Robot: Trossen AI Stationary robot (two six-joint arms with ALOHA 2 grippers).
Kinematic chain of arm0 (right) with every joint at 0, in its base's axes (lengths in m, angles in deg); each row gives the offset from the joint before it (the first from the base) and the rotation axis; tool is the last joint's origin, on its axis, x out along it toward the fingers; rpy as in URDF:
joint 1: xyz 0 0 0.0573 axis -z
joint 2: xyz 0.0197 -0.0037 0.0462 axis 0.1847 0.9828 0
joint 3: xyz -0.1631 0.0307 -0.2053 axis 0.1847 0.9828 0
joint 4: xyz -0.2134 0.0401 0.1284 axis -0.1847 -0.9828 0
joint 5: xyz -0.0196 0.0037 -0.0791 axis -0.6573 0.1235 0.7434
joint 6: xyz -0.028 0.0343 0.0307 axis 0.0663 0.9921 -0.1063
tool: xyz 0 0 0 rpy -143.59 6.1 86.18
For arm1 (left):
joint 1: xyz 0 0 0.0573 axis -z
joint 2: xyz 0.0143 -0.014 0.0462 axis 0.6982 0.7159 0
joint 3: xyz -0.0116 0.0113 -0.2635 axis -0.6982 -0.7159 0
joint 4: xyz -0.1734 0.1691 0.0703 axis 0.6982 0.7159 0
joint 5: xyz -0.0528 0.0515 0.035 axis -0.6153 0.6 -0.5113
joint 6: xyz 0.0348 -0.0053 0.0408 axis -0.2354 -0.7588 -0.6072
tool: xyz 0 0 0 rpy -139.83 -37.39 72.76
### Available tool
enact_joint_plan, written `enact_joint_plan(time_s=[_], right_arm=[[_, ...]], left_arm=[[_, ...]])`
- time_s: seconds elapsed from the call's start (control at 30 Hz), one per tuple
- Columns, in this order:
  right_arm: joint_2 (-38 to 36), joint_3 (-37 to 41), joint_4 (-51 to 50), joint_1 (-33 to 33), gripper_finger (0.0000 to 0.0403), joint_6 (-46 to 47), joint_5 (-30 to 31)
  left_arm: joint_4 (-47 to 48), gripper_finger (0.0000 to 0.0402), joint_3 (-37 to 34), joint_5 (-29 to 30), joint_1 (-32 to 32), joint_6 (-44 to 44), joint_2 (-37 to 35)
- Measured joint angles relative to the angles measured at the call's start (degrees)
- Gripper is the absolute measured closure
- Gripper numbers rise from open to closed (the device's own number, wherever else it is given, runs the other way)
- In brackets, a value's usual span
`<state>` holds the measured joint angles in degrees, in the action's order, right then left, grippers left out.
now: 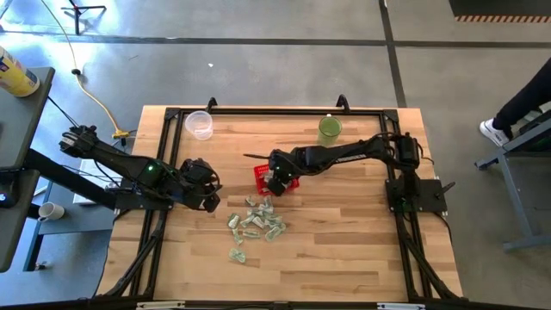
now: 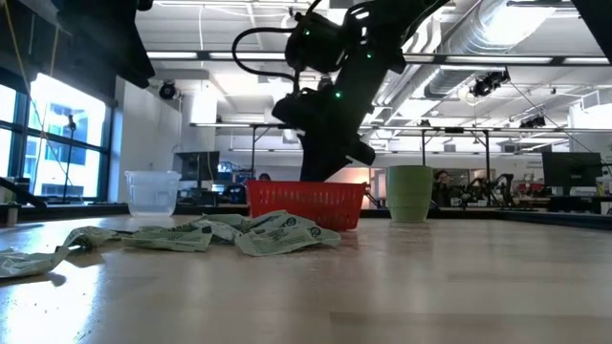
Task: Pick and place Stevia / Truvia into bins
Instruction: Put the stevia packet into the red basket, then put the truvia packet into the red basket
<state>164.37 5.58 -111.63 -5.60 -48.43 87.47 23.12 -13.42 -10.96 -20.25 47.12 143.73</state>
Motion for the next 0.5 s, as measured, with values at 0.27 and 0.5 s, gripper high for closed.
enact_joint_plan(time_s=[0.27, 0.5], right_arm=[[1.8, -0.1, 3.4, -2.1, 0.0401, 0.8, -3.3], [-0.4, 0.0, 5.0, -4.0, 0.0397, 1.4, -1.4]], left_arm=[[0.0, 0.0227, 0.0, 1.4, 0.0, 0.0, 0.0], [0.1, 0.0227, 0.0, 1.5, 0.0, 0.0, 0.0]])
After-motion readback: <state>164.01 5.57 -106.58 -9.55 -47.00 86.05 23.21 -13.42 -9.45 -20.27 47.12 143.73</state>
